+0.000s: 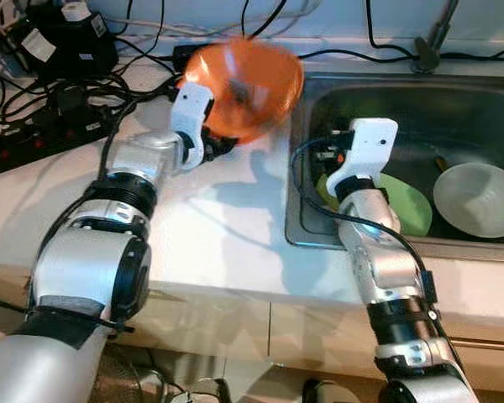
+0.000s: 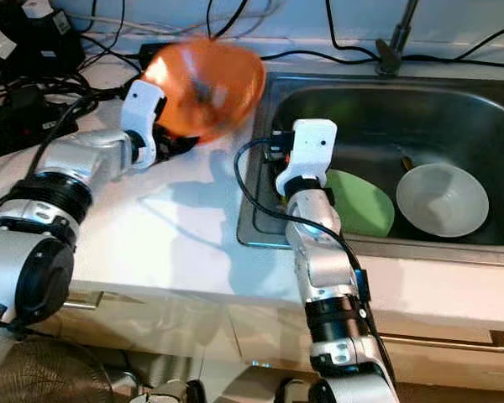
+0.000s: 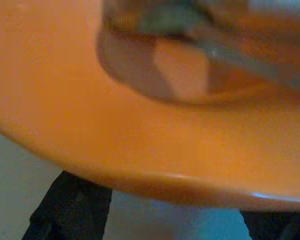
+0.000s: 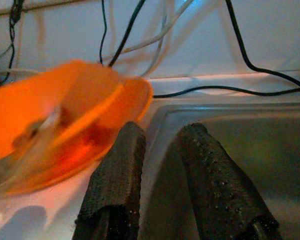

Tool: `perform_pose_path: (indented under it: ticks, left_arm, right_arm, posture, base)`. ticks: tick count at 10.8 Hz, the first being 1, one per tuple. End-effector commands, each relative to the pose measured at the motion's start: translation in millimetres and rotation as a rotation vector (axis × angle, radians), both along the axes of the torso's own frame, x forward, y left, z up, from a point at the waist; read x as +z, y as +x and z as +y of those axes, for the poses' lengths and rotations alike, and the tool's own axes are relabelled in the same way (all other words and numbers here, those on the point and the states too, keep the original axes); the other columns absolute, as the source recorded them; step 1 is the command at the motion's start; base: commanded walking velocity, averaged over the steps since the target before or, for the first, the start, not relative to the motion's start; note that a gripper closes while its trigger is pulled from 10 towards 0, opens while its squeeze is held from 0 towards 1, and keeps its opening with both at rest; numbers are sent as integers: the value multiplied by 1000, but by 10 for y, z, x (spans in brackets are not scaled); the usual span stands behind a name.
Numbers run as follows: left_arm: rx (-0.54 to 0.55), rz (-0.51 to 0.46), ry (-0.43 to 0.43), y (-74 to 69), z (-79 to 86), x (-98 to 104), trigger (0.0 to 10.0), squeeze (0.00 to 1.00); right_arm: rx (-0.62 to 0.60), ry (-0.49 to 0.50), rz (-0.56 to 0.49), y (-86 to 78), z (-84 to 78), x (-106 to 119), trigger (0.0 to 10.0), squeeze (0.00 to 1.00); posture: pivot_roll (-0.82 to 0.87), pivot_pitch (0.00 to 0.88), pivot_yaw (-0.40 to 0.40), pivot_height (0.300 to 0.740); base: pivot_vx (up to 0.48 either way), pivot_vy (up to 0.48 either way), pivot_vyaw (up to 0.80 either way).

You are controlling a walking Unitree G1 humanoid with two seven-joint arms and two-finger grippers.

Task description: Kitchen organization

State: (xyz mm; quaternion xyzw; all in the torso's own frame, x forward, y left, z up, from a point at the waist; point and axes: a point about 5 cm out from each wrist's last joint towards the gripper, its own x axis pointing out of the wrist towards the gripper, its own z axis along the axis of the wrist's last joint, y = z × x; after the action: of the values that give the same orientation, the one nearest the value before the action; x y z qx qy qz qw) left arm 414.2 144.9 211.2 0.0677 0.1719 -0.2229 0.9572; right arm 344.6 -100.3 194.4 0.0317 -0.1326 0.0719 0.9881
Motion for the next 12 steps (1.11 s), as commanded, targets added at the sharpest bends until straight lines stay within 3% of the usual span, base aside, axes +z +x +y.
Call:
perform_pose_path:
  ticks: [1, 3, 5, 10, 12]
  left_arm:
    - [24, 134, 18, -86, 110, -291, 10000, 0]
    - [4, 154, -30, -137, 112, -259, 10000, 0]
    - [-31, 197, -45, -304, 94, -319, 10000, 0]
    - [-54, 250, -5, -998, 231, -286, 10000, 0]
    - [-59, 249, -10, -1143, 207, -217, 10000, 0]
  right_arm:
    - [17, 6, -11, 12, 46, 22, 10000, 0]
    - [26, 8, -15, 34, 74, 16, 10000, 0]
    - [27, 10, -12, 30, 76, -13, 10000, 0]
    - [15, 19, 1, 52, 40, -89, 10000, 0]
    - [15, 19, 2, 62, 41, -99, 10000, 0]
  posture:
    - [62, 87, 101, 740]
    - [77, 80, 104, 740]
    - [99, 83, 111, 740]
    - [149, 86, 122, 740]
    - [168, 85, 118, 740]
  base:
    - [0, 0, 0]
    - [0, 0, 0]
    - [0, 0, 0]
    - [0, 0, 0]
    - [0, 0, 0]
